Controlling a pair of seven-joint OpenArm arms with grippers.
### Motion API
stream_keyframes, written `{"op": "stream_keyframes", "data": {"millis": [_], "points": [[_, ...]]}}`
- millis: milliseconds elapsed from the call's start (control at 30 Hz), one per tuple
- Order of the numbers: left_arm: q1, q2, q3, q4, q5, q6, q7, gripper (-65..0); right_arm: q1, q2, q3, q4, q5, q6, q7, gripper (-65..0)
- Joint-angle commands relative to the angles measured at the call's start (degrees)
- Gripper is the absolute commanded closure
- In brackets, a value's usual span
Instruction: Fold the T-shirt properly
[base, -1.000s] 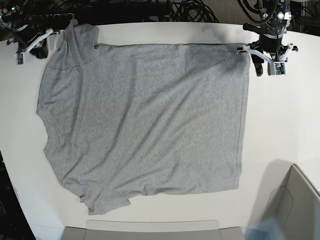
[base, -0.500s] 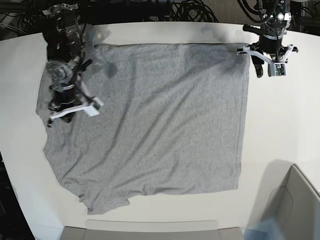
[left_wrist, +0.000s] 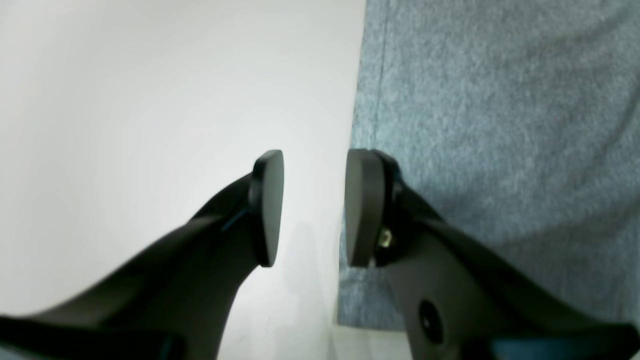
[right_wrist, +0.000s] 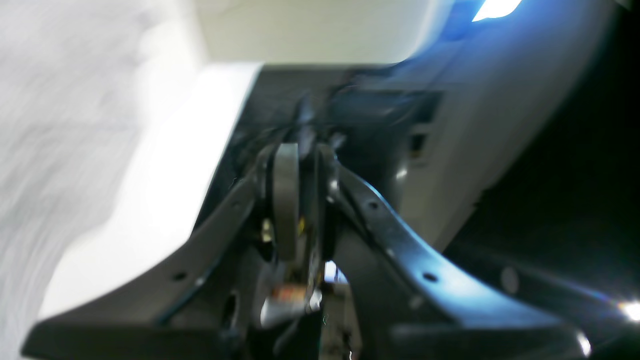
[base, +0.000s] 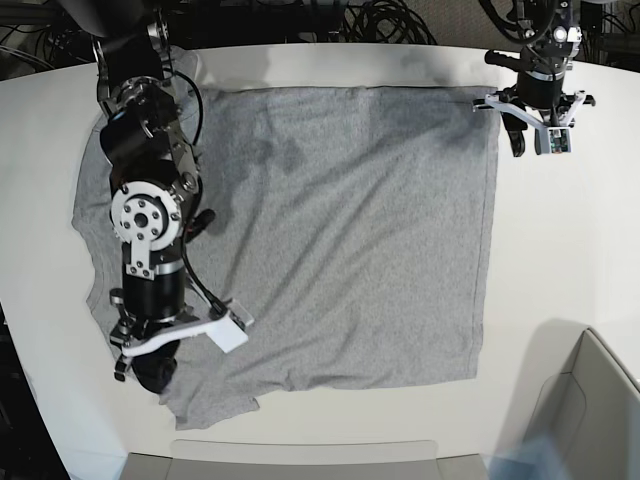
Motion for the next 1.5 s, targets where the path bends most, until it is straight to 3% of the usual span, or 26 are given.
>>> {"op": "stream_keyframes", "data": {"millis": [0,233,367,467,600,833,933,1167,1300,1467], "points": [[-0.5,-0.4,0.6,1.1,0.3,0.0,-2.0,-21.4,2.4,-1.2,-0.8,0.9,-0.2,0.7,0.5,-6.4],[-6.2,-0.3,3.2,1.3,0.2,0.0,-2.0,-15.8,6.6,-6.1,-13.2,0.9,-0.5,0.7,-6.6,-6.4],[-6.9,-0.3,2.8,1.5,0.2,0.0,-2.0,-15.8,6.6,-10.3,-19.9,0.9,-0.1,0.7,-6.6,-6.3],[-7.4,-0.3,3.1,1.5,0.1,0.0,-3.7,-15.8,6.5,-10.6,-26.5,0.9,2.6,-0.1,-6.6,-6.3],[-7.3,-0.2,3.1,1.5,-0.4,0.0,-6.4,-15.8,6.3,-11.1,-32.2,0.9,5.7,-8.1,-2.3,-6.3],[-7.2,0.6,-0.8,1.5,-12.9,0.0,-8.6,-15.8,6.3,-11.3,-35.4,0.8,19.1,-32.6,18.1,-6.3],[-7.1,1.9,-5.1,1.5,-16.0,0.0,-8.3,-15.8,9.2,-12.0,-35.4,0.3,19.9,-37.8,19.6,-6.4],[-5.5,1.9,-7.4,1.4,-16.8,0.0,-8.3,-15.8,10.7,-11.4,-35.6,-1.6,16.5,-38.0,19.7,-6.2],[-5.5,2.1,-7.1,1.4,-16.8,0.0,-8.3,-15.8,11.6,-13.4,-35.6,-1.1,9.5,-38.0,19.7,-6.2],[-5.5,2.1,-7.5,1.4,-16.8,0.0,-8.3,-15.8,14.4,-16.0,-35.5,-1.5,8.5,-37.9,19.8,-6.3]]}}
